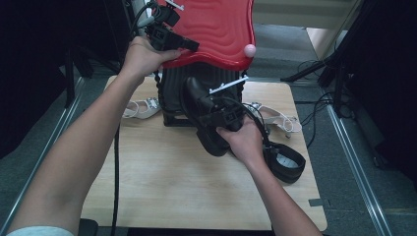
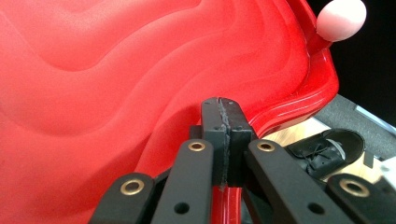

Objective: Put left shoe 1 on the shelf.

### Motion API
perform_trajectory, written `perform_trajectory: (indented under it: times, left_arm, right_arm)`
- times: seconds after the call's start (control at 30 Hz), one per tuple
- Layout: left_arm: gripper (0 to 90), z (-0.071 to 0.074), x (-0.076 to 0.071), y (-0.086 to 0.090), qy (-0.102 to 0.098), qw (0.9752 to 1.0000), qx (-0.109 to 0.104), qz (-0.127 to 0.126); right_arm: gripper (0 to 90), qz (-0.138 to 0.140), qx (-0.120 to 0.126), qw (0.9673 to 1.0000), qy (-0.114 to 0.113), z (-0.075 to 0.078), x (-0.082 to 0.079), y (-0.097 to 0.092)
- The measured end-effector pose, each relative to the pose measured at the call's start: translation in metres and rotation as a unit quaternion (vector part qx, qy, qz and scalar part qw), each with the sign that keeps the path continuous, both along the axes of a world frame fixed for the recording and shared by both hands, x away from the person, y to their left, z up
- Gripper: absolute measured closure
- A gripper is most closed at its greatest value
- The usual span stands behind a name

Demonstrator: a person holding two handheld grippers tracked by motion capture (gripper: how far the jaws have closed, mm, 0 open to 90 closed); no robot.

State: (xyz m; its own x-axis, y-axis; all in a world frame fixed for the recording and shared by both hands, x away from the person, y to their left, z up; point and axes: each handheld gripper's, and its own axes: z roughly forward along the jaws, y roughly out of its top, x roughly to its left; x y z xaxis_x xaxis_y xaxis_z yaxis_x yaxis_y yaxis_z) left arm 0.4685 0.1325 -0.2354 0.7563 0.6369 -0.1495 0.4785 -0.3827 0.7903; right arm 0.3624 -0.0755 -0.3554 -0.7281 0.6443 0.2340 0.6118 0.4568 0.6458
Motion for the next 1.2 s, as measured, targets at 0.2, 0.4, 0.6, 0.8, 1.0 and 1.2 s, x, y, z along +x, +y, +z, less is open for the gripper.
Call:
perform_trajectory:
  times: [0.2, 0.4, 0.6, 0.8, 1.0, 1.2]
  left_arm:
    - [90.0, 0.000, 0.000, 0.001, 0.005, 1.0000, -0.002, 0.000]
    - [90.0, 0.000, -0.002, 0.001, 0.002, 1.0000, -0.002, 0.001]
    - [90.0, -0.001, -0.003, 0.001, 0.003, 0.9999, -0.009, 0.005]
    - [90.0, -0.002, -0.003, 0.001, 0.001, 0.9999, -0.012, 0.007]
    - [90.0, -0.003, -0.002, 0.002, 0.007, 0.9998, -0.018, 0.011]
    - [90.0, -0.003, -0.002, 0.003, 0.009, 0.9997, -0.021, 0.011]
  right_arm:
    - [86.9, -0.009, 0.001, 0.9997, -0.022, -0.006, 0.015, 0.014]
    - [86.9, -0.018, 0.018, 0.9968, -0.076, -0.025, 0.027, 0.026]
    - [86.8, -0.041, 0.036, 0.9941, -0.094, -0.026, 0.037, 0.038]
    - [86.8, -0.058, 0.034, 0.9897, -0.126, -0.029, 0.046, 0.049]
    - [86.7, -0.061, 0.016, 0.9871, -0.147, -0.025, 0.055, 0.060]
    - [85.5, -0.070, 0.034, 0.9890, -0.126, -0.029, 0.063, 0.065]
